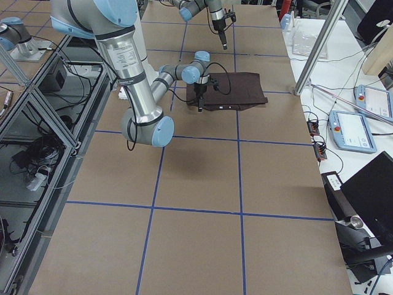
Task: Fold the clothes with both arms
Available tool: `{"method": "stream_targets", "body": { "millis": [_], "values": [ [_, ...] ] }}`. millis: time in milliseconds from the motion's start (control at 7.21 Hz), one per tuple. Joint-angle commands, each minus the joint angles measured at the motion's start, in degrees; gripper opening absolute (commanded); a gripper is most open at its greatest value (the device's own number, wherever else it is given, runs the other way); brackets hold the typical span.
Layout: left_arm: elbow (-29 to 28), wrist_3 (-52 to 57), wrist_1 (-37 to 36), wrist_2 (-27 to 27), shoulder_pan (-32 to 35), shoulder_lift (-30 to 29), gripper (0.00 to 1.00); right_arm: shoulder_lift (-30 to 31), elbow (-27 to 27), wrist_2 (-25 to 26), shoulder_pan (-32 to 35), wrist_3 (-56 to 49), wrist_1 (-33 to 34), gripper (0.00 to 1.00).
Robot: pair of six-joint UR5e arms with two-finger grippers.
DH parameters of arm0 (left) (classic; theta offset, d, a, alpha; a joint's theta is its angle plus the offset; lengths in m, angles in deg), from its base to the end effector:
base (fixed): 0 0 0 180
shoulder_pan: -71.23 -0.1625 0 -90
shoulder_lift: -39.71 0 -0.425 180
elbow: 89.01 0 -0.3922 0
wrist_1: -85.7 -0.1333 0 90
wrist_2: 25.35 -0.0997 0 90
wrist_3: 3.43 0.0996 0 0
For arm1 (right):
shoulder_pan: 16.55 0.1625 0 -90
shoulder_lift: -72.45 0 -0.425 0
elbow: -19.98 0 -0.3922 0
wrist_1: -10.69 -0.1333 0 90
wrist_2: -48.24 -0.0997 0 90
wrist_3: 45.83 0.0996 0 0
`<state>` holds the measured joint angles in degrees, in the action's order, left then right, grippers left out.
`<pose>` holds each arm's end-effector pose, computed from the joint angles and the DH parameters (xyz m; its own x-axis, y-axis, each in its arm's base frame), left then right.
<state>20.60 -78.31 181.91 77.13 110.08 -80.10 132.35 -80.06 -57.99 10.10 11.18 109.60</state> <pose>0.3995 -0.4653 0.2060 0.5480 -0.1143 -0.8287 0.3425 0.9345 0.0975 -0.5317 -0.3848 0.3074 0.8050 -0.1809 0.5650 0.1635 0.9831 0.0818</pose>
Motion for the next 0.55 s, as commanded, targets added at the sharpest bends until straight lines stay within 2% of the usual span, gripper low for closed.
{"method": "stream_targets", "body": {
  "millis": [0, 277, 416],
  "values": [
    [-0.1, 0.0, 0.4, 0.0, 0.0, 0.1, 1.0, -0.1, -3.4, 0.1, 0.3, 0.1, -4.6, 1.0],
    [-0.3, 0.5, 0.3, -0.1, 0.0, 0.1, 1.0, 2.2, -4.4, -0.2, 0.4, 0.4, -17.5, 1.0],
    [-0.3, 0.5, 0.4, -0.1, 0.1, 0.5, 1.0, 2.4, -4.6, 0.0, 0.5, 0.6, -18.0, 0.99]
  ]
}}
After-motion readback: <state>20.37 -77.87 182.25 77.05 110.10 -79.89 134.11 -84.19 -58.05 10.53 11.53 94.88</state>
